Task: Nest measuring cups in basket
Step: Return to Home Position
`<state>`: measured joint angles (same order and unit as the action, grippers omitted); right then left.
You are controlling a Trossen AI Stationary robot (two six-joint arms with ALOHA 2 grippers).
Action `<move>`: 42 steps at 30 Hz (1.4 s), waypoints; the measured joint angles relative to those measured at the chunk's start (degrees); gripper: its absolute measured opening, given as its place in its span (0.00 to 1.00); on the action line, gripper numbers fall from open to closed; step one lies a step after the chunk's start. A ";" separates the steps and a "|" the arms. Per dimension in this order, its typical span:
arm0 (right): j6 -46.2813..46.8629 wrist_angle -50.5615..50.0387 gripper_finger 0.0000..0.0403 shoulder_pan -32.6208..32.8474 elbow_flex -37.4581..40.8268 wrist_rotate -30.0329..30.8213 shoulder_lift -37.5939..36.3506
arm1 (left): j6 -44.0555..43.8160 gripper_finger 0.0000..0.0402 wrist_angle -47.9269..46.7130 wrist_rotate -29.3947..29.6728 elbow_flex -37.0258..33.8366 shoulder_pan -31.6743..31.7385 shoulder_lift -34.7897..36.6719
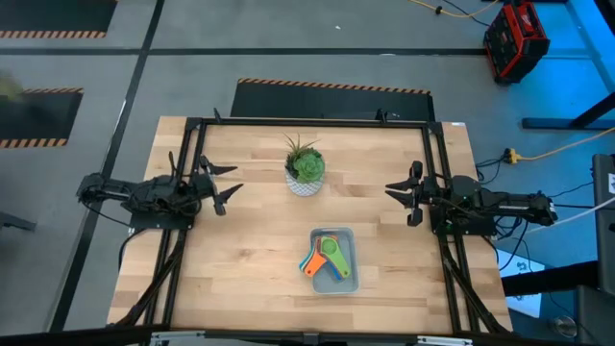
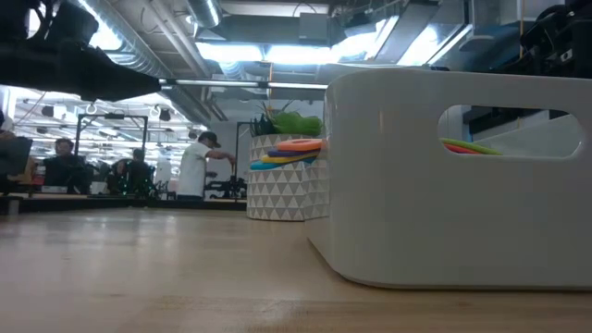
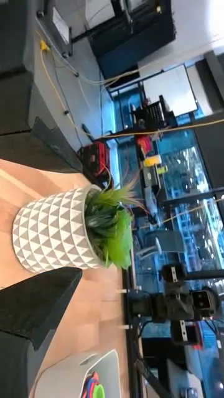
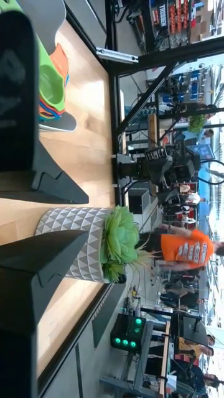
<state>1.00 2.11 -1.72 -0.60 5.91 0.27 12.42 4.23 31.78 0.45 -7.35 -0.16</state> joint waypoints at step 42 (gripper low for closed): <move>-0.01 0.02 0.21 0.00 0.00 0.02 -0.02 | -1.35 0.63 -1.81 -20.55 0.00 11.25 0.00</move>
<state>0.99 2.13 -1.72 -0.60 5.93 0.25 11.07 2.42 11.23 0.45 3.90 -0.16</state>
